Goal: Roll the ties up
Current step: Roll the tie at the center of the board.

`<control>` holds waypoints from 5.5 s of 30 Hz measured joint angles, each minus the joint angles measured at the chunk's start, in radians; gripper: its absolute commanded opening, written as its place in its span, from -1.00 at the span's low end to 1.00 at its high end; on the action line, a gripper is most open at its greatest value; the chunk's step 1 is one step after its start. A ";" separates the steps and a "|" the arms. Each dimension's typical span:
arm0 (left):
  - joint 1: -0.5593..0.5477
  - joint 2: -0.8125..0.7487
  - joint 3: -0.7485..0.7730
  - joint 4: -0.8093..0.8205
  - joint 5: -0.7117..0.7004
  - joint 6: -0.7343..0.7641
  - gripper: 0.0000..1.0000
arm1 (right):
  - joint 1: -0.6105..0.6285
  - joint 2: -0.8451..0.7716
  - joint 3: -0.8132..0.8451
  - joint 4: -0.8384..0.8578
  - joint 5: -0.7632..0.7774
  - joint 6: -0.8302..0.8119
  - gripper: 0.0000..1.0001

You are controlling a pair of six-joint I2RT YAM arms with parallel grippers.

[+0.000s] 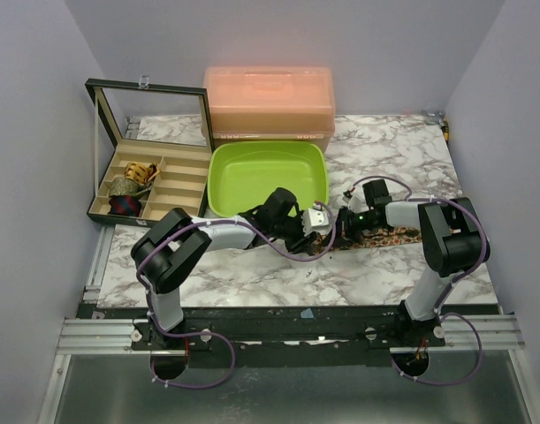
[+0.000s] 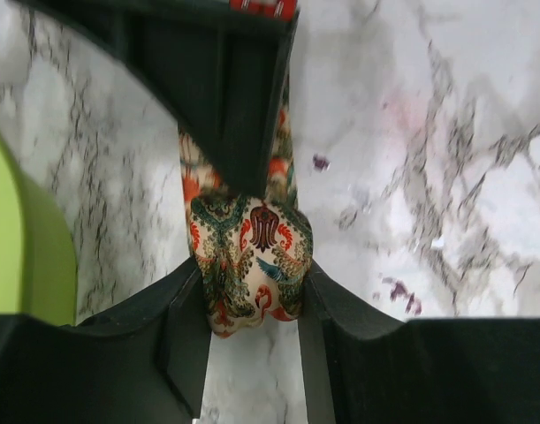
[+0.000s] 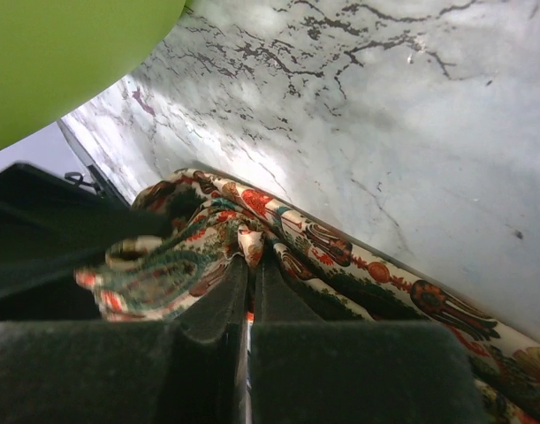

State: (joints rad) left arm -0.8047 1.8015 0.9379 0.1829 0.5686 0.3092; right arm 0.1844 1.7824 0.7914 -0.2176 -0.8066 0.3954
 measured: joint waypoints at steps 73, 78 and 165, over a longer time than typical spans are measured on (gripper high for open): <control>-0.072 0.159 0.226 -0.163 -0.112 0.038 -0.44 | -0.081 0.077 0.185 -0.316 -0.152 -0.266 0.11; -0.072 0.159 0.226 -0.163 -0.112 0.038 -0.42 | -0.081 0.074 0.185 -0.343 -0.180 -0.298 -0.48; -0.051 0.221 0.178 0.048 -0.019 0.013 -0.33 | -0.074 0.003 0.167 -0.313 0.033 -0.235 -0.63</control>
State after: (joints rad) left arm -0.8558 2.0228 1.1160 0.2306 0.5499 0.3225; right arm 0.1104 1.7859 0.9585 -0.5308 -0.7738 0.1608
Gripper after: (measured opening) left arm 0.352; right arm 0.178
